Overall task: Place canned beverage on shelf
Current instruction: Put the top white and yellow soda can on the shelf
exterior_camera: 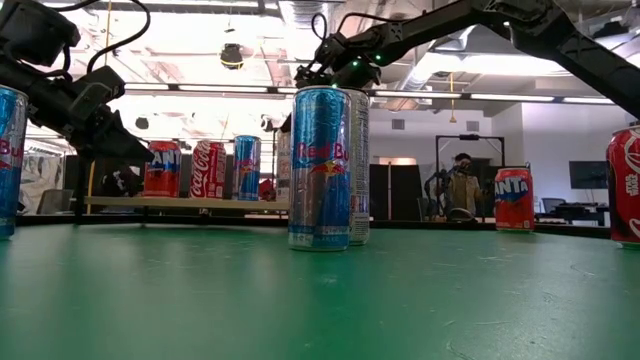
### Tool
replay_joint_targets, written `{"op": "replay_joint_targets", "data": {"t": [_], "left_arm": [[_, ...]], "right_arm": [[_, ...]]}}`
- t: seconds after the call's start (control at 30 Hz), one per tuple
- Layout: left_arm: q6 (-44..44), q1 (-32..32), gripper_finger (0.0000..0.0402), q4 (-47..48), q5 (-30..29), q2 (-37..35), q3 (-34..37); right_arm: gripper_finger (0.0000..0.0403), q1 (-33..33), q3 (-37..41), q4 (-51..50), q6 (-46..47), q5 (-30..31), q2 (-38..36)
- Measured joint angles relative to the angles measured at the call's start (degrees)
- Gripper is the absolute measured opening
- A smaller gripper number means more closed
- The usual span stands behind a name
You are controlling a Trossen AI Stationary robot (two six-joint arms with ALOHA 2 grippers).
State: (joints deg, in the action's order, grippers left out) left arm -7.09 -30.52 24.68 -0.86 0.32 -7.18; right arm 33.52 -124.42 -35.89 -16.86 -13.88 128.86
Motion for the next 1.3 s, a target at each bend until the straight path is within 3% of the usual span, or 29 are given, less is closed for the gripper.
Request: {"op": "replay_joint_targets", "data": {"t": [0.43, 1.07, 1.3], "left_arm": [[0.0, 0.0, 0.0, 0.0, 0.0, 0.0, 0.0], [0.0, 0.0, 0.0, 0.0, 0.0, 0.0, 0.0], [0.0, 0.0, 0.0, 0.0, 0.0, 0.0, 0.0]], "right_arm": [[0.0287, 3.5, 0.1, -0.2, -1.7, -7.2, 0.0], [0.0288, 2.6, 0.0, -0.2, -0.9, -8.9, 0.0], [0.0326, 2.6, 0.1, -0.9, -0.1, -8.5, 0.0]]}}
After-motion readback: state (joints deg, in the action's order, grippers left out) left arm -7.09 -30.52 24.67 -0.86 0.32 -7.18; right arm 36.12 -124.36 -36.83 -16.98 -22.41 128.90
